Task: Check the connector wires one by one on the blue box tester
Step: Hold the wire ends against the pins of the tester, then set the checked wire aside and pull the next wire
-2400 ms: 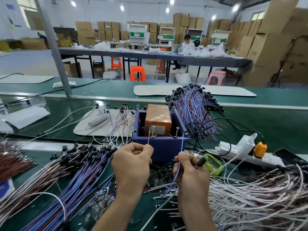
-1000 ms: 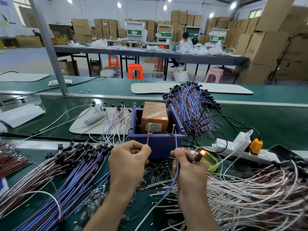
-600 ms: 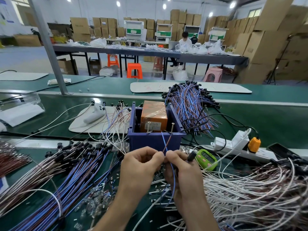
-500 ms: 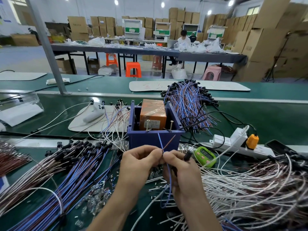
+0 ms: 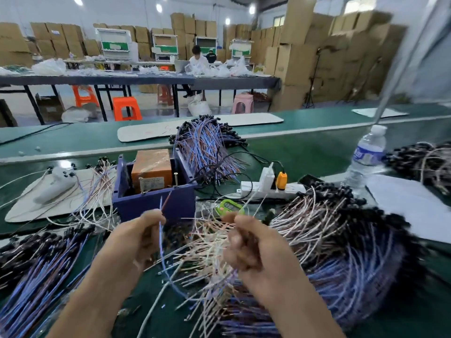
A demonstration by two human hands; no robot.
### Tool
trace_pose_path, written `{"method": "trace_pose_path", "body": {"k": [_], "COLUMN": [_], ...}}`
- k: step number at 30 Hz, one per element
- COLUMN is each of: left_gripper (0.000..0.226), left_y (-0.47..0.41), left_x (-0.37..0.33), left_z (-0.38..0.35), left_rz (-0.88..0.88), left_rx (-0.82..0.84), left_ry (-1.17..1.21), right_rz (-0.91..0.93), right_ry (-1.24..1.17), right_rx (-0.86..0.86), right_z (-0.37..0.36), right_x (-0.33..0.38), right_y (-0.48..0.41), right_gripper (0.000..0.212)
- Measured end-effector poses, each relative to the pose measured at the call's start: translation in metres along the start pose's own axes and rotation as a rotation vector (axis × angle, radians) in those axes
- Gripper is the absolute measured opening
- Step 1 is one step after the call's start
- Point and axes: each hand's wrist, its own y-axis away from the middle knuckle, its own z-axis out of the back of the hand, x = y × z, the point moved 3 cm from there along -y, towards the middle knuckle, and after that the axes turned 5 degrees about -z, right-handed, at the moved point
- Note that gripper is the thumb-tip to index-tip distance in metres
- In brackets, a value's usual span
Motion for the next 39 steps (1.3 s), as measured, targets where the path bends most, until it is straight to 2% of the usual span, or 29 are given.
{"method": "trace_pose_path", "body": {"k": [2,4,6,8,10,13,17,19,22,23,25,27,31,34,37,39], "left_gripper": [0.019,0.024,0.015,0.014,0.018,0.025,0.015,0.023,0.036,0.038,0.044,0.048,0.046,0.031,0.034,0.026], "left_y": [0.002,0.008,0.018,0.028,0.039,0.053,0.068,0.07,0.07,0.071,0.071,0.07,0.068,0.067,0.066,0.065], "left_x": [-0.002,-0.002,0.0,0.005,0.013,0.025,0.038,0.045,0.059,0.061,0.063,0.064,0.054,0.045,0.041,0.038], "left_z": [-0.003,-0.01,-0.027,-0.048,-0.071,-0.102,-0.14,-0.156,-0.168,-0.169,-0.167,-0.161,-0.144,-0.134,-0.124,-0.116], "left_rz": [0.015,-0.012,-0.074,-0.125,-0.145,-0.177,-0.348,-0.424,-0.42,-0.417,-0.411,-0.41,-0.391,-0.387,-0.344,-0.304], "left_rx": [-0.089,-0.14,-0.106,0.008,0.139,0.289,0.426,0.43,0.409,0.392,0.358,0.323,0.264,0.238,0.21,0.202], "left_ry": [-0.049,-0.231,-0.417,-0.701,-0.959,-1.141,-1.467,-1.57,-1.628,-1.644,-1.676,-1.693,-1.595,-1.506,-1.475,-1.436], "right_rz": [0.07,0.131,0.155,0.161,0.191,0.22,0.182,0.192,0.259,0.304,0.398,0.5,0.674,0.661,0.627,0.627], "right_ry": [-0.138,-0.192,-0.198,-0.118,0.2,0.885,1.323,1.55,1.644,1.644,1.645,1.634,1.616,1.548,1.513,1.488], "right_rx": [-0.029,-0.078,-0.103,-0.115,-0.271,-0.747,-0.905,-0.963,-0.937,-0.934,-0.927,-0.927,-0.907,-0.734,-0.546,-0.471], "right_z": [0.03,0.061,0.089,0.116,0.141,0.169,0.173,0.171,0.163,0.162,0.163,0.164,0.159,0.147,0.128,0.113], "right_x": [0.029,0.056,0.08,0.101,0.12,0.149,0.176,0.182,0.176,0.171,0.16,0.148,0.121,0.091,0.057,0.036], "right_y": [0.018,0.034,0.051,0.067,0.081,0.097,0.098,0.093,0.084,0.082,0.081,0.082,0.086,0.08,0.066,0.054], "right_gripper": [0.026,0.033,0.038,0.04,0.041,0.039,0.033,0.034,0.03,0.035,0.061,0.067,0.045,0.033,0.025,0.021]}}
